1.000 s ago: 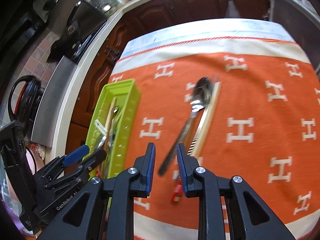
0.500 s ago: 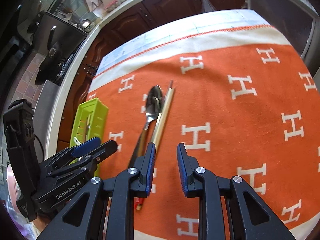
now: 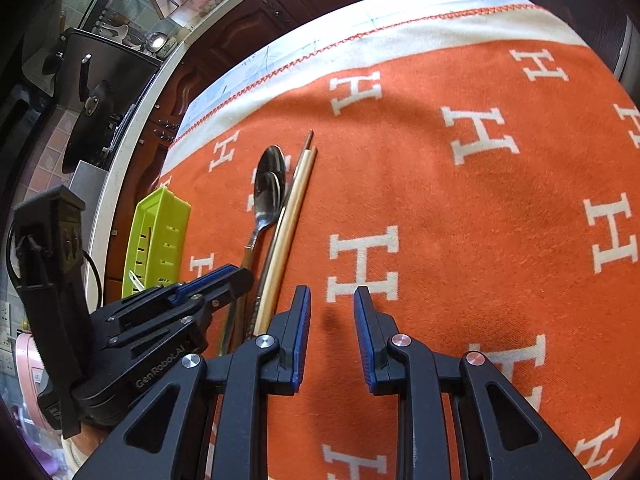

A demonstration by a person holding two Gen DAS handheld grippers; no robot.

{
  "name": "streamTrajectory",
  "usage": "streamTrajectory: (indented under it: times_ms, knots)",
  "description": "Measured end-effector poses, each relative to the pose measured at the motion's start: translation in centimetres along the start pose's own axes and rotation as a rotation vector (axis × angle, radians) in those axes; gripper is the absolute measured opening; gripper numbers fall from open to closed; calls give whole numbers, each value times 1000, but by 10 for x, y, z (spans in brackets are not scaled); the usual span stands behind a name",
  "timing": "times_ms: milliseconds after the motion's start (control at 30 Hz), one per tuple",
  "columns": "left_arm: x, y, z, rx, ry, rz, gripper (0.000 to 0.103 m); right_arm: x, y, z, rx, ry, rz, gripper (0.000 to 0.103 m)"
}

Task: Organize utensils
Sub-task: 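Grasp a metal spoon with the left tool while the right tool grasps a wooden chopstick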

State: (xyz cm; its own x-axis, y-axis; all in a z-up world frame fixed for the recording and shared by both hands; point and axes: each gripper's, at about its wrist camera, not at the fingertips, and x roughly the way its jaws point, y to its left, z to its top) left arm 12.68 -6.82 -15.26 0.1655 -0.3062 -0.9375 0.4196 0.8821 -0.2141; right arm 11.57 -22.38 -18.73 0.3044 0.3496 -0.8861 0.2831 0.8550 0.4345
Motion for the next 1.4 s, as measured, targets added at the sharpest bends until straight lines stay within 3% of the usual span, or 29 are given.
streamTrajectory:
  times_ms: [233, 400, 533, 667, 1000, 1167, 1400]
  knots:
    - [6, -18, -2, 47, 16, 2, 9, 12, -6, -2, 18, 5, 9, 22]
    - [12, -12, 3, -5, -13, 29, 11, 14, -6, -3, 18, -2, 13, 22]
    - [14, -17, 2, 25, -20, 59, 11, 13, -6, -5, 10, -4, 12, 22]
    - [15, -16, 0, -5, -34, 41, 4, 15, -4, -7, 9, -3, 15, 22]
    - [-44, 7, -15, -63, -122, 5, 4, 20, 15, -9, -30, 9, 28, 22]
    - [-65, 24, -26, -81, -142, 15, 4, 34, 36, -11, -67, 10, -36, 22]
    - [-80, 32, -41, -96, -186, 40, 4, 48, 78, -16, -218, -31, -289, 12]
